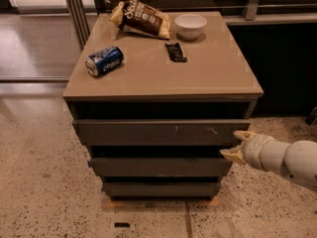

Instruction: Close top drawer

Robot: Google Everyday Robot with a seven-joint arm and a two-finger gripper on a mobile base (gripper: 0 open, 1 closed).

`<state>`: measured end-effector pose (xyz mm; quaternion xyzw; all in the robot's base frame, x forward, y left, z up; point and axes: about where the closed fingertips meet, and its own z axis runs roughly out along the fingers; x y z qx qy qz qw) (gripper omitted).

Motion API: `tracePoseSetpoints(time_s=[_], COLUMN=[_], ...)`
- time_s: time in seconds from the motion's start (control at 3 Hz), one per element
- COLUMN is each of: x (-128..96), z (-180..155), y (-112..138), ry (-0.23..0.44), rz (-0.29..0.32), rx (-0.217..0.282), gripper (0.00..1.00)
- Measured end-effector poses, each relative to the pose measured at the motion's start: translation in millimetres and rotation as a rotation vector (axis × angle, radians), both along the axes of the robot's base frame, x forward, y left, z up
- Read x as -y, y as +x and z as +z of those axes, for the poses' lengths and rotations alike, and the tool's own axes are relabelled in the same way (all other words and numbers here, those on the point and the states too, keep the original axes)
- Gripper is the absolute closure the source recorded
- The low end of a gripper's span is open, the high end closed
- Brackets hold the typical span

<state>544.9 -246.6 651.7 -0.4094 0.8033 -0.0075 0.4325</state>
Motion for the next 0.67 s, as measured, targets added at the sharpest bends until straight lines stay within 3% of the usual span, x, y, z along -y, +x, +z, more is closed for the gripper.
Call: tracePoseSetpoints(time_s=[0.33, 0.67], x=[0.7, 0.7], z=[3.1, 3.1], y=[-4.2, -4.2], ry=[0.008, 0.008], rz=[-0.007, -0.007], rx=[0.007, 0.007], gripper=[0.0, 0.0])
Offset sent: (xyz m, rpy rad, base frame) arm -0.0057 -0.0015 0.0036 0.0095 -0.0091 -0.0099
